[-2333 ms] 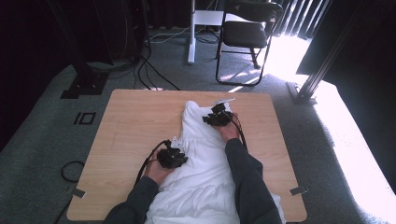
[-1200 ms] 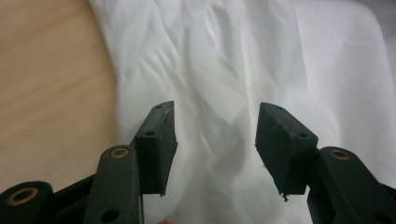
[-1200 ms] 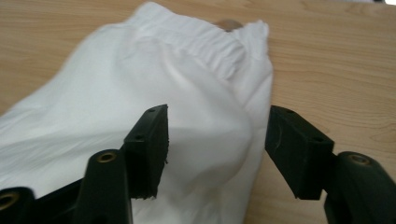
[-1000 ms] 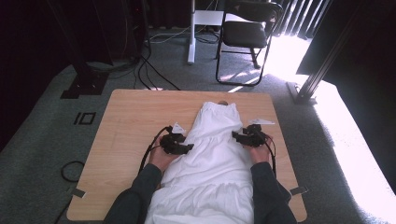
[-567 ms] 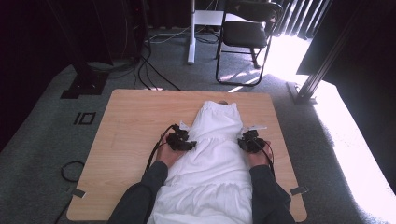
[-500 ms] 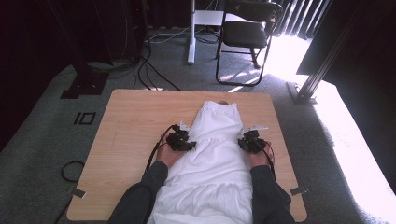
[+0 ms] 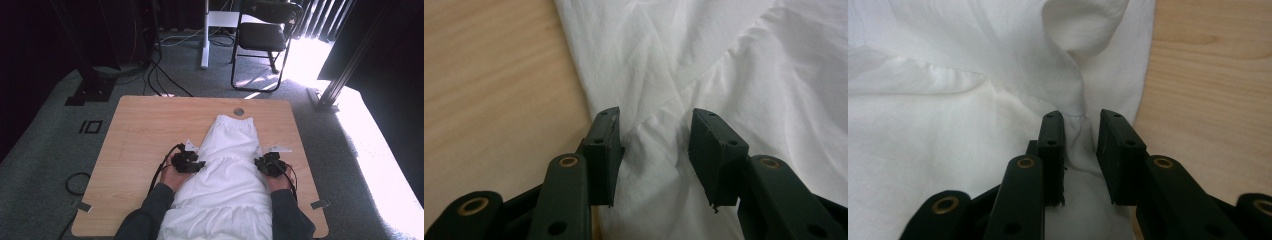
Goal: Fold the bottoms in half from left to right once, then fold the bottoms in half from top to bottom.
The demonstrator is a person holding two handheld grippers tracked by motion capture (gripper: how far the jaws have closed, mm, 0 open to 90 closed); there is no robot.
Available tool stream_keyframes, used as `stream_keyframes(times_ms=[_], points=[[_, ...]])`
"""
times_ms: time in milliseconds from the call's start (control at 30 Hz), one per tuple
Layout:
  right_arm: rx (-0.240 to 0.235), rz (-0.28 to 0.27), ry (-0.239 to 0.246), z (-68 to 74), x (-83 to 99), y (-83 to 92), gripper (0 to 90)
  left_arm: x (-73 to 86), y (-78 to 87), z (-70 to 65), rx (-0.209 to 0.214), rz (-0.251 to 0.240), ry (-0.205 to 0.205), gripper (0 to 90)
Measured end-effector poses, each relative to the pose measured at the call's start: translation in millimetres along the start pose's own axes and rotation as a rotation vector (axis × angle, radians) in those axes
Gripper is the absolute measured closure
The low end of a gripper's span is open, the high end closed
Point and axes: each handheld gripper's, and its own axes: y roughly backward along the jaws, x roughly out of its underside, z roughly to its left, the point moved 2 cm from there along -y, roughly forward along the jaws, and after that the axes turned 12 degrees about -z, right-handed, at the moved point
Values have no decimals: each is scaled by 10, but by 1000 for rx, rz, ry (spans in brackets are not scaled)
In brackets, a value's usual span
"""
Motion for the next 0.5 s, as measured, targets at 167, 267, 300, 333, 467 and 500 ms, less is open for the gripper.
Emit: stream_keyframes(times_ms=[167,267,300,333,467,500], points=[[-13,-10,7,108,101,115,710,140,163,-101,8,-10,-4,575],[-22,-10,7,127,120,140,696,156,181,-125,6,-12,-7,575],[-34,-10,1,134,128,150,645,173,206,-149,13,-8,-13,572],[-34,-10,1,134,128,150,645,173,206,-149,13,-8,-13,565],[-86,10,-17,132,99,138,494,122,232,-105,33,-24,33,495],[-85,24,-17,108,45,140,434,40,266,-62,24,-50,41,471]])
